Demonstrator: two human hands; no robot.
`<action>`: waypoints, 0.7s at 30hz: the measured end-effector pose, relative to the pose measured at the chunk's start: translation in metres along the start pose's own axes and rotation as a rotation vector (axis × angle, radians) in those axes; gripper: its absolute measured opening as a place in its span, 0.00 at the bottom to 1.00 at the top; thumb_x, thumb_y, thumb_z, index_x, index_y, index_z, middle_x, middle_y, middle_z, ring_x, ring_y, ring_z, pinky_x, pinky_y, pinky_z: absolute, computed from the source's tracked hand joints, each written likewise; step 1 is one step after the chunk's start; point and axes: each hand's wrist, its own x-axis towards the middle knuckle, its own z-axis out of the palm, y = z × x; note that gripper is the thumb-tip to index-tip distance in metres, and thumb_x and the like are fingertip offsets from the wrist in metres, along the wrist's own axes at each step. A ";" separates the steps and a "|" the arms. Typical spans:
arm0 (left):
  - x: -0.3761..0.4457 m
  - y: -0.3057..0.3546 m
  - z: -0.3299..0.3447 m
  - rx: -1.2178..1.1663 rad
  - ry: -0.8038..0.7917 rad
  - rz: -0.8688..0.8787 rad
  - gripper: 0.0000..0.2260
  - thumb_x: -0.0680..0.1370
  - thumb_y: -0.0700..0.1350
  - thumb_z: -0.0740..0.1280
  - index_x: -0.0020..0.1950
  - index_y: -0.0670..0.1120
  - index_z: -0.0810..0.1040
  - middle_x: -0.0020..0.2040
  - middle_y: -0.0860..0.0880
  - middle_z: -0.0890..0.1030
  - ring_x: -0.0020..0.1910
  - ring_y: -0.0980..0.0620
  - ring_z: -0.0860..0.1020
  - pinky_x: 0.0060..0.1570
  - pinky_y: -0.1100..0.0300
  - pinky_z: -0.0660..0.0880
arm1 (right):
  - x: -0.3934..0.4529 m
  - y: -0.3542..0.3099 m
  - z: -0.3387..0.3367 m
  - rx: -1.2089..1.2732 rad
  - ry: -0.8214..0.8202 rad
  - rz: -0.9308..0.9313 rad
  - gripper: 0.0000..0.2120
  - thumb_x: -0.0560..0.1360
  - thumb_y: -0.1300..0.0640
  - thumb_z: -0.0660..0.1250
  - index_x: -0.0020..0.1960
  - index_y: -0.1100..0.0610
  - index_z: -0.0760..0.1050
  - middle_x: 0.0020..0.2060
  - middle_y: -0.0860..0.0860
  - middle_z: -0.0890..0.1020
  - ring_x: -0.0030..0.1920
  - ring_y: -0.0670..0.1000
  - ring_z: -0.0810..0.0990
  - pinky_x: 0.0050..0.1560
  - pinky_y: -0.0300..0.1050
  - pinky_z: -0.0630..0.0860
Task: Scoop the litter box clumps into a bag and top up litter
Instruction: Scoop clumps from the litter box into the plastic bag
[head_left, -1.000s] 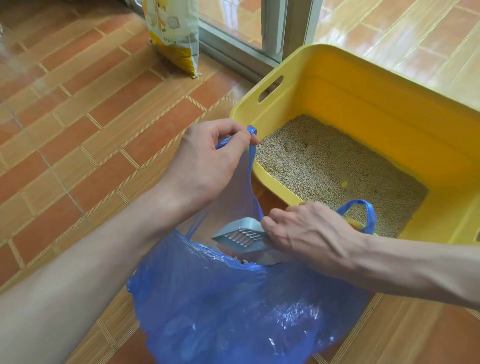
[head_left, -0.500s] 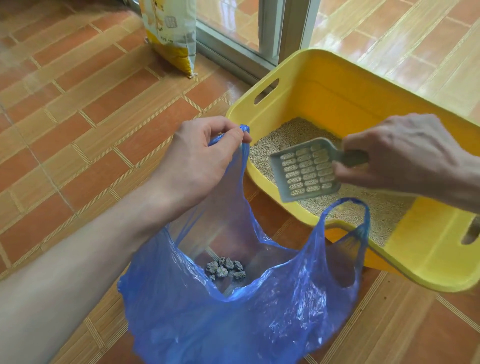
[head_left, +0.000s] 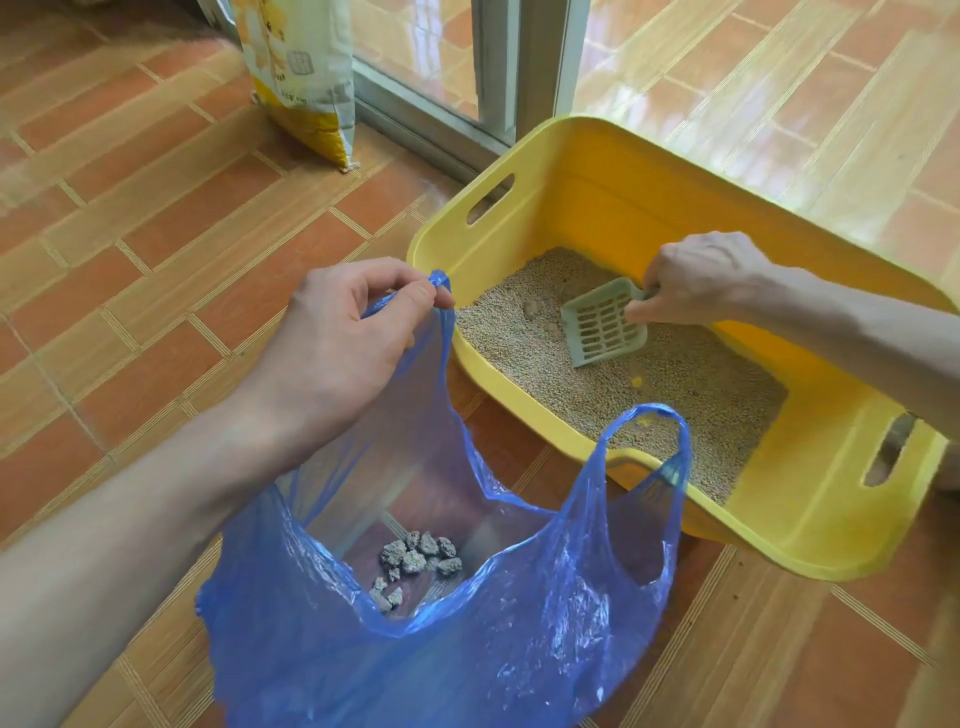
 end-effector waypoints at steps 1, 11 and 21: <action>0.000 0.000 0.000 -0.001 0.003 -0.006 0.11 0.85 0.47 0.64 0.47 0.50 0.85 0.25 0.57 0.66 0.25 0.57 0.63 0.29 0.61 0.59 | 0.002 -0.001 0.001 0.017 -0.014 -0.007 0.23 0.75 0.32 0.63 0.36 0.49 0.78 0.27 0.47 0.76 0.27 0.48 0.70 0.26 0.38 0.64; -0.005 -0.001 -0.007 0.003 0.015 -0.028 0.11 0.85 0.46 0.64 0.48 0.49 0.85 0.25 0.57 0.65 0.26 0.55 0.61 0.29 0.60 0.58 | 0.004 -0.008 0.013 0.121 -0.029 -0.045 0.20 0.77 0.34 0.64 0.42 0.50 0.83 0.26 0.46 0.76 0.26 0.47 0.70 0.25 0.38 0.62; -0.007 0.006 -0.006 0.003 0.007 -0.010 0.12 0.85 0.46 0.64 0.47 0.49 0.85 0.27 0.56 0.65 0.28 0.52 0.61 0.31 0.58 0.58 | 0.005 -0.032 0.015 0.191 0.031 -0.095 0.18 0.77 0.38 0.66 0.34 0.47 0.74 0.25 0.46 0.75 0.24 0.46 0.68 0.24 0.38 0.61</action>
